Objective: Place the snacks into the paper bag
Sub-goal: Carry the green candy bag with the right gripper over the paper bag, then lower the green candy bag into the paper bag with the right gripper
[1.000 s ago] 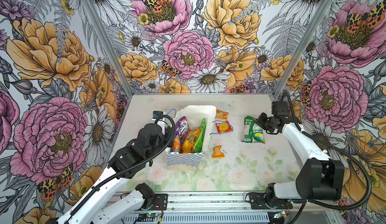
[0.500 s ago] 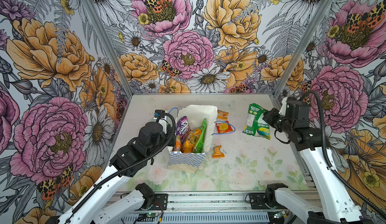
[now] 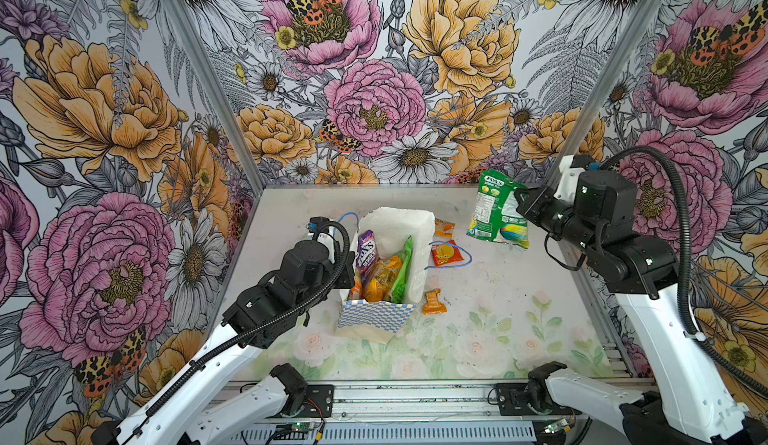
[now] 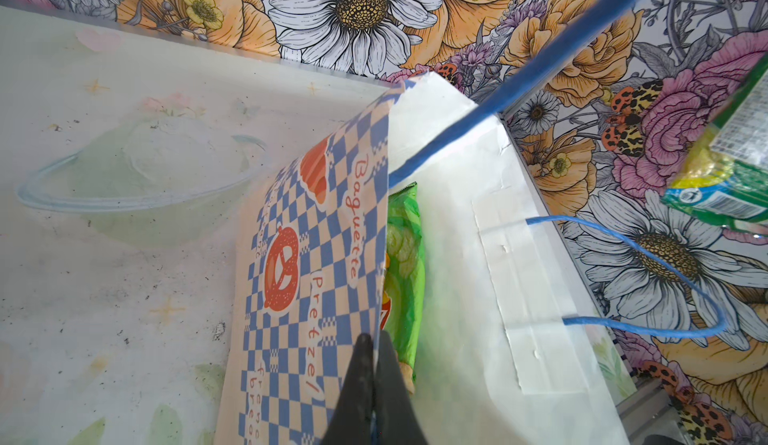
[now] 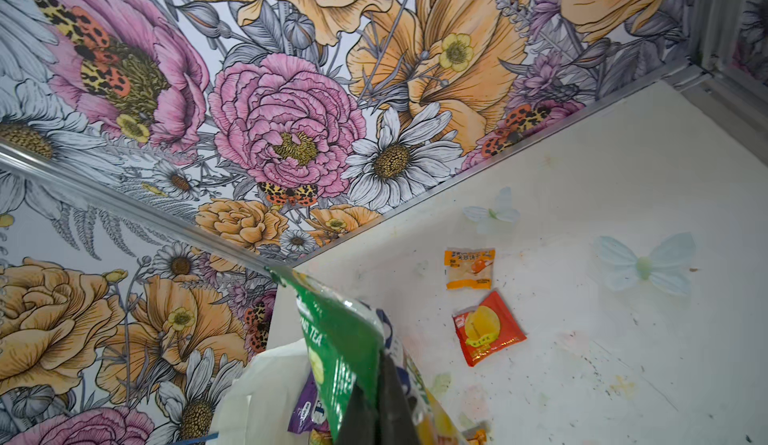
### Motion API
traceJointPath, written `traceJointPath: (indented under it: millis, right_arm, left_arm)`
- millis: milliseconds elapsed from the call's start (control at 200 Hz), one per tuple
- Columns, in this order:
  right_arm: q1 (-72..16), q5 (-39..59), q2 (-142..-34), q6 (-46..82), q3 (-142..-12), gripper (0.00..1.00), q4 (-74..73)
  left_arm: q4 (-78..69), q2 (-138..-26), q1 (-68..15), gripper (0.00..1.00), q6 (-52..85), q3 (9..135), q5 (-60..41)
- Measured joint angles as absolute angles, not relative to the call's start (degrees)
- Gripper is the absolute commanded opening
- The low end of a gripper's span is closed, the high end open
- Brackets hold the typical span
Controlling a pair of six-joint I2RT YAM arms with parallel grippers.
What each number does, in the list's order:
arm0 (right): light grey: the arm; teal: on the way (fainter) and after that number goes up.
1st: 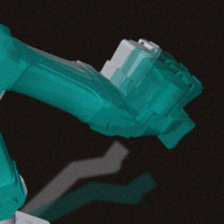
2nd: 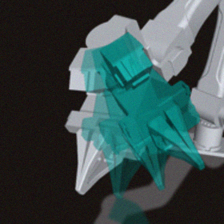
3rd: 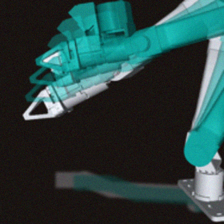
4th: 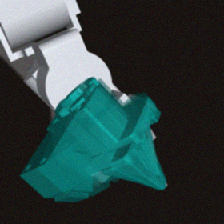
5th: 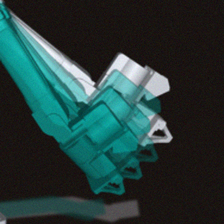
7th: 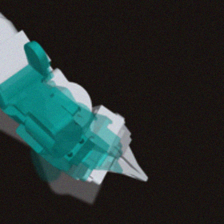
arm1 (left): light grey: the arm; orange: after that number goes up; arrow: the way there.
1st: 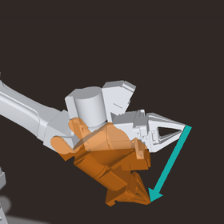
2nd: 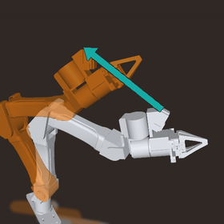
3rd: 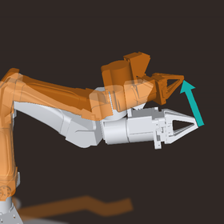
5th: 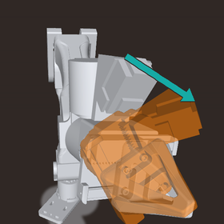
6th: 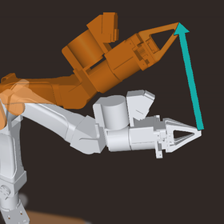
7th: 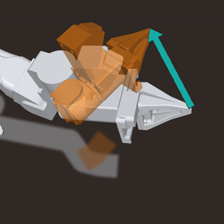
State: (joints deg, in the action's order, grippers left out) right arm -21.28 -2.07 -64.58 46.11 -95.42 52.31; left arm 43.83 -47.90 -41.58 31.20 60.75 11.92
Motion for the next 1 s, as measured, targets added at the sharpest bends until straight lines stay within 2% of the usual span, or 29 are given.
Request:
traceJointPath:
  millis: [560,1001]
  right_arm:
    - [-45.3,-12.5,-75.9,46.1,-103.5,0.00,52.6]
    - [-54.0,-15.1,-81.6,47.3,-102.7,0.00,50.2]
  left_arm:
    - [43.9,-50.3,-43.9,0.00,34.2,62.6,14.5]
    - [43.9,-50.4,-44.0,0.00,34.7,62.6,15.4]
